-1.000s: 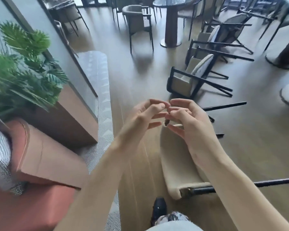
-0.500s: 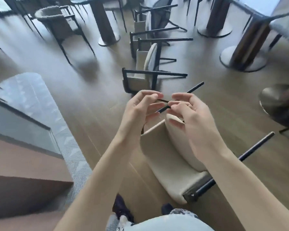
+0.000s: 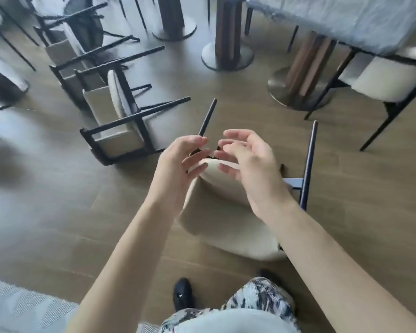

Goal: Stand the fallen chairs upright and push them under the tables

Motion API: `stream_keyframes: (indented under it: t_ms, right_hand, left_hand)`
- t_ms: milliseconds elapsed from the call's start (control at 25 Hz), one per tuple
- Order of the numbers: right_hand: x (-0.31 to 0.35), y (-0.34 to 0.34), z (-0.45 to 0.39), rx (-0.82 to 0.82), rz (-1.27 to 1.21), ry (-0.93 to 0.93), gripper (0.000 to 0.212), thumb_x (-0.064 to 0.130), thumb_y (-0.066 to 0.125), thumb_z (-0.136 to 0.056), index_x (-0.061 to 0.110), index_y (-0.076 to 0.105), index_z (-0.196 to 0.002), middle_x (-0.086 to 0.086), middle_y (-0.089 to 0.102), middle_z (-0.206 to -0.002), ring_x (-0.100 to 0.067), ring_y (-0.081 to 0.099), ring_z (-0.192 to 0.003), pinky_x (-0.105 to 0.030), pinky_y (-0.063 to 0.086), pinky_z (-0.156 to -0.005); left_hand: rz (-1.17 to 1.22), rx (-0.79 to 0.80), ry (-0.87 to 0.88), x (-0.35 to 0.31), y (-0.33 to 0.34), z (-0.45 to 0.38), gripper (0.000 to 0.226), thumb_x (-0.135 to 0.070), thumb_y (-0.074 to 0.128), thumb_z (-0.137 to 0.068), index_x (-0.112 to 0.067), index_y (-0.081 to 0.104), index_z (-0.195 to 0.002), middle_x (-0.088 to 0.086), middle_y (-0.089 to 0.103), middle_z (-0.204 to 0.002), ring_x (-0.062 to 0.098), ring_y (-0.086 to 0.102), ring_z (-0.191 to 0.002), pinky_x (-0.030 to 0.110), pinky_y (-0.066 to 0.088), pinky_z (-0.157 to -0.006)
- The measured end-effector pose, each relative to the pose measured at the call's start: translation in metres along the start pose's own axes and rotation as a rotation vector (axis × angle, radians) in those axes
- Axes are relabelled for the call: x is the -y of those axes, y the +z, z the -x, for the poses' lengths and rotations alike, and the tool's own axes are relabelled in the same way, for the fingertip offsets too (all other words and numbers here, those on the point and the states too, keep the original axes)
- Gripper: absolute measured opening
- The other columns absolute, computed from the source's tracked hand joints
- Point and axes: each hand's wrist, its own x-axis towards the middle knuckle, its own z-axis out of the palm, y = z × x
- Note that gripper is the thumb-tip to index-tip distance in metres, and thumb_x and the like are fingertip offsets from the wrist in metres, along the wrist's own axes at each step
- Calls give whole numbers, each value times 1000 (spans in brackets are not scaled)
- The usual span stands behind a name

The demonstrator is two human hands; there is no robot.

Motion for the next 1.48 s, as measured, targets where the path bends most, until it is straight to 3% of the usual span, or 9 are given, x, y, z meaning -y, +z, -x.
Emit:
stream_keyframes:
  t_ms: [160,320,520,640,960,1160,1360,1480]
  right_hand:
    - [-40,28,15,-195,-173,84,18,4,54,-95,15,67,-101,1,72,-92,-19,72,-89,-40,57,-92]
    - [-77,23,20,-345,-207,99,22,3,50,-96,14,67,-103,0,75,-97,-23,74,-99,-35,58,-88]
    - [-130,1,5,-472,-257,158,24,2,47,-97,14,68,-101,-2,75,-95,-19,75,-92,-34,59,-85]
    - [-179,-23,-10,-493,-285,233,24,3,47,-97,15,67,-99,-2,75,-94,-16,75,-87,-31,59,-81]
    - [-356,-90,-32,-576,-665,610,12,15,54,-96,13,64,-104,-4,75,-99,-18,75,-89,-29,58,-73]
    - [-447,-110,-46,-603,-677,692,10,15,58,-95,13,64,-103,-4,76,-98,-17,76,-85,-29,60,-71]
    - [-546,-127,-61,-591,-569,806,1,16,63,-93,15,64,-93,-2,74,-95,-14,75,-82,-27,60,-70]
    - [-605,-135,-71,-597,-542,877,12,21,69,-91,16,65,-101,-5,74,-104,-17,74,-89,-29,60,-69]
  left_hand:
    - [85,-4,-180,16,-39,-12,13,-22,54,-97,-22,66,-89,0,75,-111,14,73,-96,35,51,-99]
    - [159,1,-290,49,-58,-26,15,-21,53,-98,-21,66,-88,-1,78,-102,13,75,-87,31,54,-86]
    - [244,-67,-481,119,-78,-46,16,-24,50,-100,-18,64,-99,0,74,-106,16,70,-100,32,52,-87]
    - [237,-134,-593,179,-83,-61,16,-25,50,-101,-17,64,-103,1,72,-108,19,67,-106,33,50,-88]
    - [214,-154,-782,338,-105,-102,18,-27,52,-99,-17,66,-103,1,74,-106,19,69,-103,33,51,-91]
    - [191,-86,-915,432,-129,-104,23,-33,53,-100,-16,67,-107,4,71,-119,22,69,-110,36,50,-98]
    - [187,-244,-955,527,-163,-109,40,-51,59,-96,-15,66,-113,6,65,-130,22,66,-117,38,52,-95]
    - [185,-297,-938,581,-183,-124,45,-55,63,-93,-15,65,-115,7,65,-131,23,66,-117,39,52,-96]
